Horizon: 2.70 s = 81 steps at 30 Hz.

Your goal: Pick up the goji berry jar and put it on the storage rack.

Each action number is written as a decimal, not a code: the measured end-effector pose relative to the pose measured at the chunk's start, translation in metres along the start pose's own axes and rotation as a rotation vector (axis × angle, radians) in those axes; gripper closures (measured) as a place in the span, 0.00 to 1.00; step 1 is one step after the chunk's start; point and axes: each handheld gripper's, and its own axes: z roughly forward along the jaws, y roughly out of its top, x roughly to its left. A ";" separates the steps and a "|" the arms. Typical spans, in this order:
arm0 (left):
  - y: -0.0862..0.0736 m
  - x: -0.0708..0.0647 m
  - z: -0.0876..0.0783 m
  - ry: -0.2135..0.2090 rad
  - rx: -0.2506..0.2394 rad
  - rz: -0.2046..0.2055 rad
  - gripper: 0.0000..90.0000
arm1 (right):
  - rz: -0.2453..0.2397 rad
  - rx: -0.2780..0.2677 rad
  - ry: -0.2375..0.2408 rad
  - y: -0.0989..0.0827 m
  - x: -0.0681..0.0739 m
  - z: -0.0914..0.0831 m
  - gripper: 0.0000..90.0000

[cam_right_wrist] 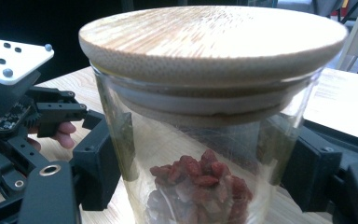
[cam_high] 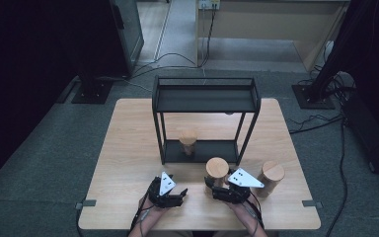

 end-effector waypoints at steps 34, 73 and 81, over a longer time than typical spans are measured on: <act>0.001 -0.003 0.001 0.015 0.008 0.004 0.24 | 0.011 0.016 -0.057 0.012 0.002 0.011 0.27; 0.005 -0.007 0.003 0.021 0.031 0.033 0.24 | 0.018 0.015 -0.100 0.019 -0.005 0.034 0.27; 0.006 -0.008 0.004 0.022 0.033 0.042 0.24 | 0.017 0.006 -0.091 0.013 -0.011 0.038 0.28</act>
